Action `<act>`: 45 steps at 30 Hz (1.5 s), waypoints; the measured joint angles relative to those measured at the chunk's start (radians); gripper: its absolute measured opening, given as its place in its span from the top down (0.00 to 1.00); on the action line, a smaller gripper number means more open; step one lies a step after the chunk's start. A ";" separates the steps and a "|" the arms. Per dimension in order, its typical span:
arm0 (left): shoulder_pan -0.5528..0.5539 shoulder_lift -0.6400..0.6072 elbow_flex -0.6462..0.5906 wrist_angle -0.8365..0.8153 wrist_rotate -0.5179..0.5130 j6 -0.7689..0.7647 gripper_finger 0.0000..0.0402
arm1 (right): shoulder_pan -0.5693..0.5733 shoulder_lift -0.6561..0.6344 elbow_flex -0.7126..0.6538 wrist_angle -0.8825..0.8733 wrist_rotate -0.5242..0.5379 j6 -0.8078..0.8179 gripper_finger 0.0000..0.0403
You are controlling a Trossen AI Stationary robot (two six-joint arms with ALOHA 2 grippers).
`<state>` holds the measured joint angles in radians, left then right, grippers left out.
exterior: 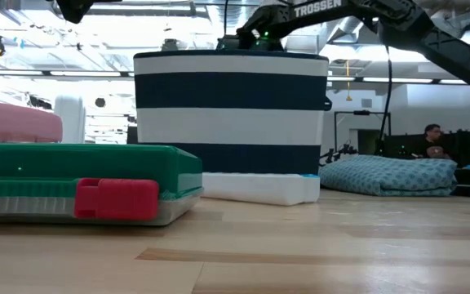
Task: Pick & place medical supplies in basket/bin
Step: Put the pink bottle into the bin
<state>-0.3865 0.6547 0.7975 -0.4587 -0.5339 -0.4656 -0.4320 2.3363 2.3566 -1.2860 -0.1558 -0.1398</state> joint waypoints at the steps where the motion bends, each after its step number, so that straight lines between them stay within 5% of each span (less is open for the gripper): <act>1: 0.000 0.000 0.000 0.000 0.000 0.000 0.48 | 0.000 -0.011 0.000 -0.006 0.000 0.000 0.39; 22: 0.000 0.000 0.000 -0.031 0.001 0.001 0.48 | 0.031 -0.391 0.000 0.029 0.003 0.107 0.39; 34: 0.000 0.000 0.000 -0.040 0.007 0.001 0.48 | 0.219 -0.547 0.000 -0.122 0.010 0.228 0.39; 45: 0.000 0.000 0.000 -0.209 0.142 -0.092 0.48 | 0.486 -0.498 -0.027 -0.170 0.286 0.367 0.39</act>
<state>-0.3864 0.6548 0.7975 -0.6674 -0.3915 -0.5572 0.0535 1.8381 2.3298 -1.4555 0.1297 0.2275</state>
